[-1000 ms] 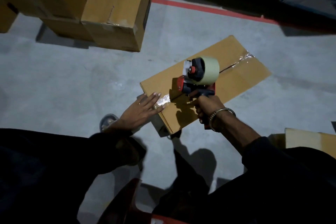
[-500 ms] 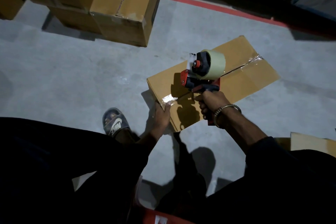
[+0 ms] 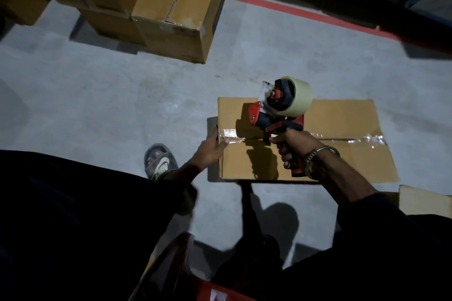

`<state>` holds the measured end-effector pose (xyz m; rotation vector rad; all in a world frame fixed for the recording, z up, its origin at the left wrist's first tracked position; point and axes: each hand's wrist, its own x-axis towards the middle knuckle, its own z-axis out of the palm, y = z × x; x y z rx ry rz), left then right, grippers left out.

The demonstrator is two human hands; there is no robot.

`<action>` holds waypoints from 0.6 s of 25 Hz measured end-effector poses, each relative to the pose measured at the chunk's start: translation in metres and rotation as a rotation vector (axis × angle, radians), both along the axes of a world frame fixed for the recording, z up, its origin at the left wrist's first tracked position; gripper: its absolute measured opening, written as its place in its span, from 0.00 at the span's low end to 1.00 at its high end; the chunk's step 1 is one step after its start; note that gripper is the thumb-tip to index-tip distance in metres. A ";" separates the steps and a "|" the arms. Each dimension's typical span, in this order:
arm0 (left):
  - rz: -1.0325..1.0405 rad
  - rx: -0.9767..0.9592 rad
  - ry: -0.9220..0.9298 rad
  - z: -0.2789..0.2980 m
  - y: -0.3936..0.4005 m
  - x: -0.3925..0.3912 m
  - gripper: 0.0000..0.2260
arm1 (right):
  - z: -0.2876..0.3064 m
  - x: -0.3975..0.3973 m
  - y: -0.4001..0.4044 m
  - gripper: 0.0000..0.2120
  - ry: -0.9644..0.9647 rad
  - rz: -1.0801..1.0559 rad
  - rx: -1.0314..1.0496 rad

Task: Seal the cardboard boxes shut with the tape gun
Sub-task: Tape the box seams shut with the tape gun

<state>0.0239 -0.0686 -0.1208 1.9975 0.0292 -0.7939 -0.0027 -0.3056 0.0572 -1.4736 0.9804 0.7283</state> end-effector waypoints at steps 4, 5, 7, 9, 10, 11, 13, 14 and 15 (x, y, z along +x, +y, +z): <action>-0.013 0.249 -0.027 0.026 -0.006 0.005 0.23 | 0.006 0.009 0.011 0.08 0.032 0.028 0.139; 0.042 0.330 -0.119 0.035 -0.007 0.009 0.22 | 0.010 0.011 0.014 0.10 0.043 0.040 0.184; 0.174 0.351 -0.243 0.067 -0.009 0.022 0.21 | 0.018 0.017 0.018 0.13 0.037 0.028 0.250; 0.288 0.073 0.102 0.107 -0.012 0.039 0.34 | 0.027 0.021 0.022 0.14 0.011 0.027 0.268; 0.339 -0.112 0.395 0.124 -0.013 0.046 0.39 | 0.031 0.021 0.024 0.13 0.001 0.038 0.269; 0.355 -0.232 0.615 0.137 -0.010 0.053 0.42 | 0.035 0.021 0.027 0.12 -0.011 0.043 0.278; 0.276 -0.242 0.789 0.159 -0.007 0.068 0.38 | 0.039 0.020 0.028 0.11 -0.045 0.038 0.301; 0.243 -0.208 0.796 0.166 -0.002 0.077 0.33 | 0.042 0.018 0.030 0.11 -0.063 0.040 0.301; 0.227 -0.194 0.787 0.175 0.001 0.088 0.26 | 0.045 0.018 0.032 0.10 -0.083 0.044 0.296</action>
